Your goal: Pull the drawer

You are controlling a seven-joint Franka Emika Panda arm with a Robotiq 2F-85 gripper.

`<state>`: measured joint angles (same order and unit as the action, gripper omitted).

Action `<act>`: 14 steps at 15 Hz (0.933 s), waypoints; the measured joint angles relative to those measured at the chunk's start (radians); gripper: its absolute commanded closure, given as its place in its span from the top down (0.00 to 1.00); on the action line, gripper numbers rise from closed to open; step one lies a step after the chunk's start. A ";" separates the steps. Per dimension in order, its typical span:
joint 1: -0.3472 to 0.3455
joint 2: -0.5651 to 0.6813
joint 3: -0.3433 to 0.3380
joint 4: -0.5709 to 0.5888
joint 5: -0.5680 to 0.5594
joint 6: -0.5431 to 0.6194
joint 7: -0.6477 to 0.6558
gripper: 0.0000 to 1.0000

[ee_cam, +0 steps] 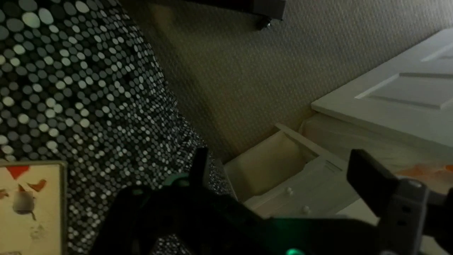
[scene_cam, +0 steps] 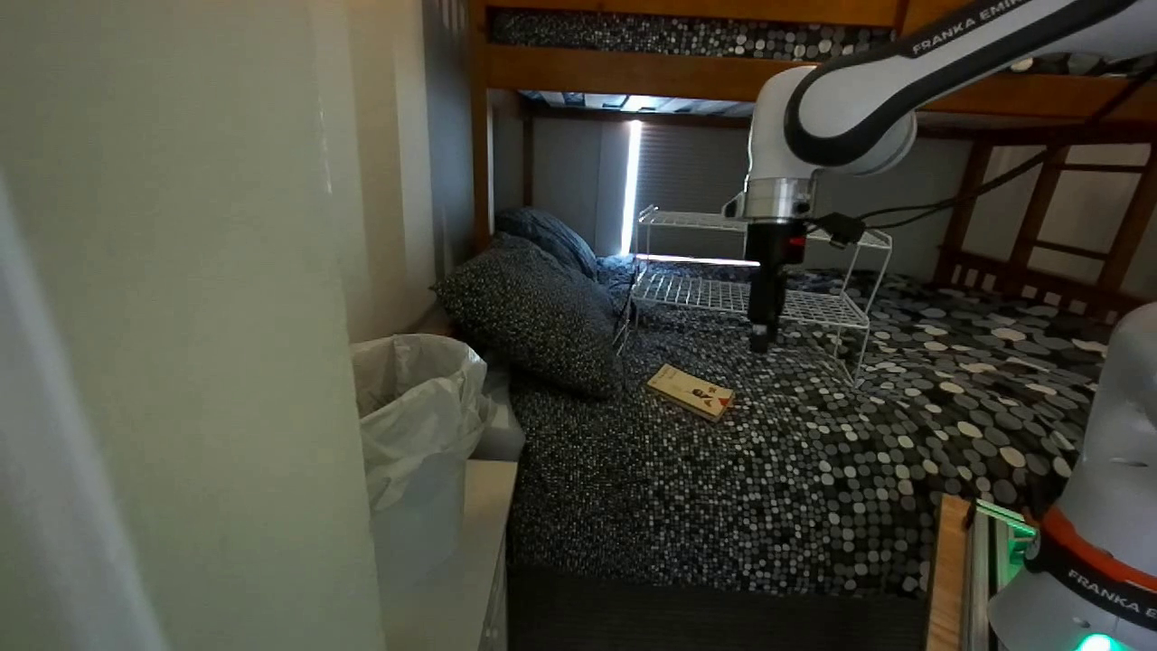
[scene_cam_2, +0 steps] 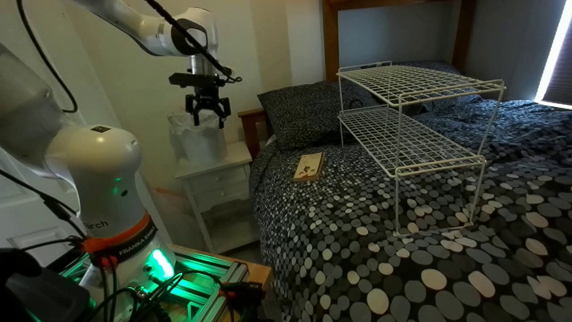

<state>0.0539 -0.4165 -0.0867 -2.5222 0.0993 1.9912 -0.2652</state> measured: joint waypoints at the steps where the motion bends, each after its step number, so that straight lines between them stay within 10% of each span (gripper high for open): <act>1: 0.026 0.024 0.023 -0.007 0.000 0.034 -0.017 1.00; 14: 0.173 0.460 0.186 -0.035 0.006 0.699 -0.314 1.00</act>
<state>0.2264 0.0435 0.0992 -2.5573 0.1050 2.6901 -0.5788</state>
